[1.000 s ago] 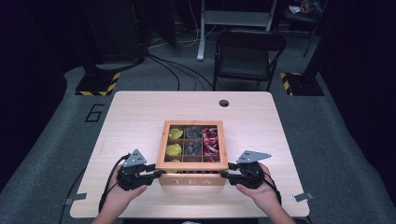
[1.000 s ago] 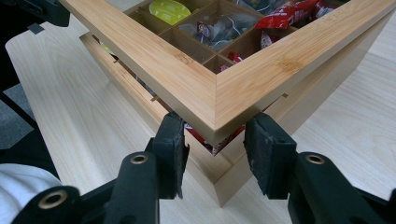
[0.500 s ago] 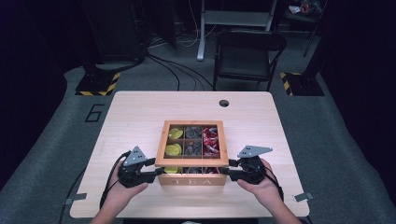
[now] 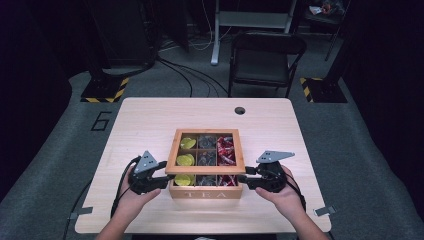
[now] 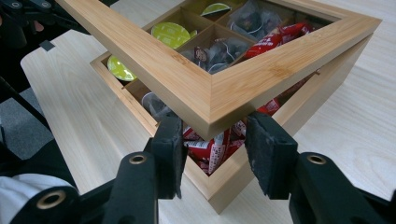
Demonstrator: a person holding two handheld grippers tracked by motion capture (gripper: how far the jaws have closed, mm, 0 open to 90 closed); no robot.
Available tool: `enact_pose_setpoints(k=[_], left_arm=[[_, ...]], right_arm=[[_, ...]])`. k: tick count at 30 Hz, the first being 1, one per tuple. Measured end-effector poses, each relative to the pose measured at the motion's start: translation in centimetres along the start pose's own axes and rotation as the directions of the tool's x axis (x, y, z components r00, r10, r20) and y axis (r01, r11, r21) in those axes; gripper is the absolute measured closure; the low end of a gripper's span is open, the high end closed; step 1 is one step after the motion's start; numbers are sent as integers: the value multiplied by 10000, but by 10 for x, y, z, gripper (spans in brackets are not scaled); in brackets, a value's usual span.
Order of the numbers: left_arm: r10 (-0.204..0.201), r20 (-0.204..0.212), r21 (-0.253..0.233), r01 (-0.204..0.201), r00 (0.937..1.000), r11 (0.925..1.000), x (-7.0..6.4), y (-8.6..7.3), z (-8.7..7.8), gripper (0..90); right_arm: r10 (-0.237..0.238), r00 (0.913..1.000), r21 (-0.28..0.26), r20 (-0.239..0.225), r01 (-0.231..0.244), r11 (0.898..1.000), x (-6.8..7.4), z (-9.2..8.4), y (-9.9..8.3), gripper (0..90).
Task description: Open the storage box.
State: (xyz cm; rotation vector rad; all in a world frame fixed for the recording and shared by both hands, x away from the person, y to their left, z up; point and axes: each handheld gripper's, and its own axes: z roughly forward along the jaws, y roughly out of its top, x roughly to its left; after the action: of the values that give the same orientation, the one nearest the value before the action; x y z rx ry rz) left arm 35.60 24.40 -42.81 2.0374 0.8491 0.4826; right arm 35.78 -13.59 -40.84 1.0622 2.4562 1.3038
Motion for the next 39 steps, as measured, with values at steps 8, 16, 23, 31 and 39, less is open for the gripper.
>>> enact_pose_setpoints(k=[8,16,23,31,39], left_arm=[[-102,-85,-151,101,9999,9998,2,8,-3,475],[-123,-50,-176,122,9999,9998,5,18,-6,476],[-123,-47,-181,122,9999,9998,8,27,-9,476],[-117,-52,-200,116,9999,9997,11,33,-10,475],[-196,121,-125,197,9997,9997,14,38,-11,474]], right_arm=[[104,9999,-351,-90,-107,9993,-3,-2,2,534],[-476,9976,-523,511,503,9974,-7,3,0,460],[-790,9919,-640,993,856,9943,-19,8,3,444],[-1142,9854,-1025,1263,1274,9865,-23,13,11,442],[-1063,9842,-1267,1414,1245,9841,-26,14,20,437]])
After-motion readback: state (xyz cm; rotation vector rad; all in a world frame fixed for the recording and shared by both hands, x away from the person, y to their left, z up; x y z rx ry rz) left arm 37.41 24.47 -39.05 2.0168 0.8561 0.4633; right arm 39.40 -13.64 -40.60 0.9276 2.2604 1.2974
